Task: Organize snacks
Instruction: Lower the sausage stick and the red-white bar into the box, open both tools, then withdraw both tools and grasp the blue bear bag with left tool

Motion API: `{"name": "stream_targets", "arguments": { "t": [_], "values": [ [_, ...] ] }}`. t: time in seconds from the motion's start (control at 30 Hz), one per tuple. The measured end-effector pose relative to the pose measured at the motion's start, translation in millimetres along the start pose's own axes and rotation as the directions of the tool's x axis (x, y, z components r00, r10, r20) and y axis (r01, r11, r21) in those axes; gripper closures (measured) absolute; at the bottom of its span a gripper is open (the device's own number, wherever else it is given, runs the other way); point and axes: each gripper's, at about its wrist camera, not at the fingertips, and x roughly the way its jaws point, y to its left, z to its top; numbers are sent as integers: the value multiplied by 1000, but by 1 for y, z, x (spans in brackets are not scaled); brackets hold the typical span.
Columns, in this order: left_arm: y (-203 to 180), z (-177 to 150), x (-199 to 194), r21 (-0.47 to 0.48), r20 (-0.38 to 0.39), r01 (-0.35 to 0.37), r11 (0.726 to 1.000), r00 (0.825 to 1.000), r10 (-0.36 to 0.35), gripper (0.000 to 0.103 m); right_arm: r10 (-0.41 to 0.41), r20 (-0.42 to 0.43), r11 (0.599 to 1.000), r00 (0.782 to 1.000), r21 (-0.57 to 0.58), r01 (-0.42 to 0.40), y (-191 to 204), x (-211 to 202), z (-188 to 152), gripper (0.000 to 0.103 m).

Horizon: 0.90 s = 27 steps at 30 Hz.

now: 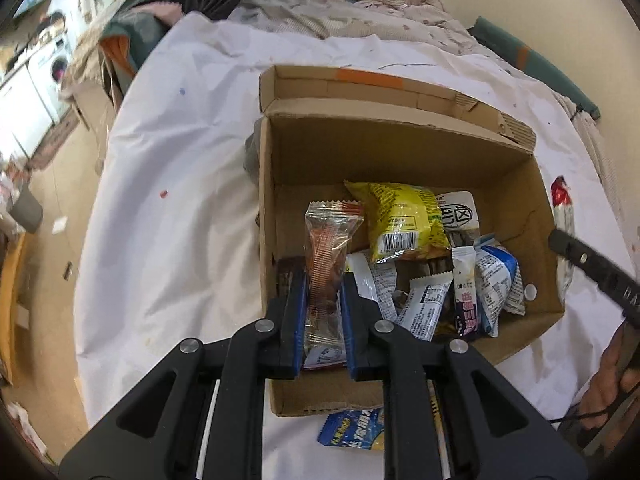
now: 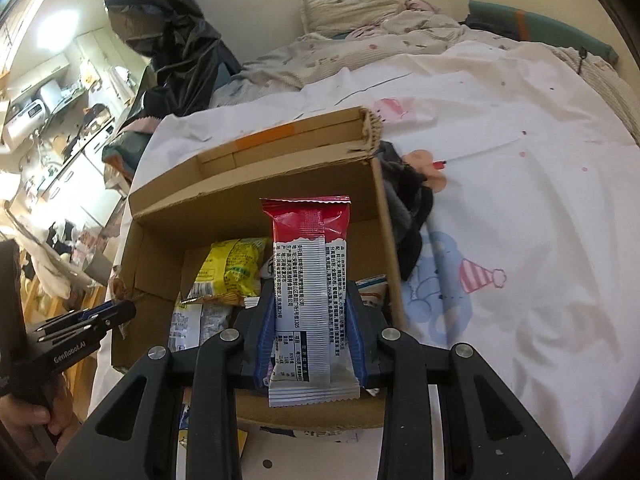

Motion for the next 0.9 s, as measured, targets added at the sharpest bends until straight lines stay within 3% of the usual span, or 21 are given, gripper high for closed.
{"name": "stream_targets", "arguments": {
  "t": [0.53, 0.57, 0.6, 0.63, 0.67, 0.73, 0.9],
  "values": [
    [-4, -3, 5, -11, -33, 3, 1000, 999, -4, 85, 21, -67, 999, 998, 44, -18, -7, 10, -7, 67],
    [-4, -3, 5, -10, -36, 12, 1000, 999, -13, 76, 22, -65, 999, 998, 39, -19, -6, 9, -7, 65],
    [-4, -3, 5, -12, -41, 27, 1000, 999, -27, 68, 30, -64, 999, 997, 37, -28, -4, 8, -7, 55],
    [-4, -3, 4, -19, -38, 40, 999, 998, -41, 52, 39, -60, 999, 997, 39, -37, -4, 7, -7, 46],
    [-3, -3, 2, -25, -30, 53, 998, 998, -53, 42, 46, -48, 998, 998, 42, -44, -3, 5, -7, 30],
    [-4, -4, 0, -39, -24, 98, 994, 995, -99, 31, 49, -17, 998, 999, 38, -48, -2, 0, -7, 25],
    [-10, -5, -2, -7, -23, 84, 996, 996, -84, 28, 38, -14, 998, 999, 42, -37, -4, 0, -6, 25]
  ]
}}
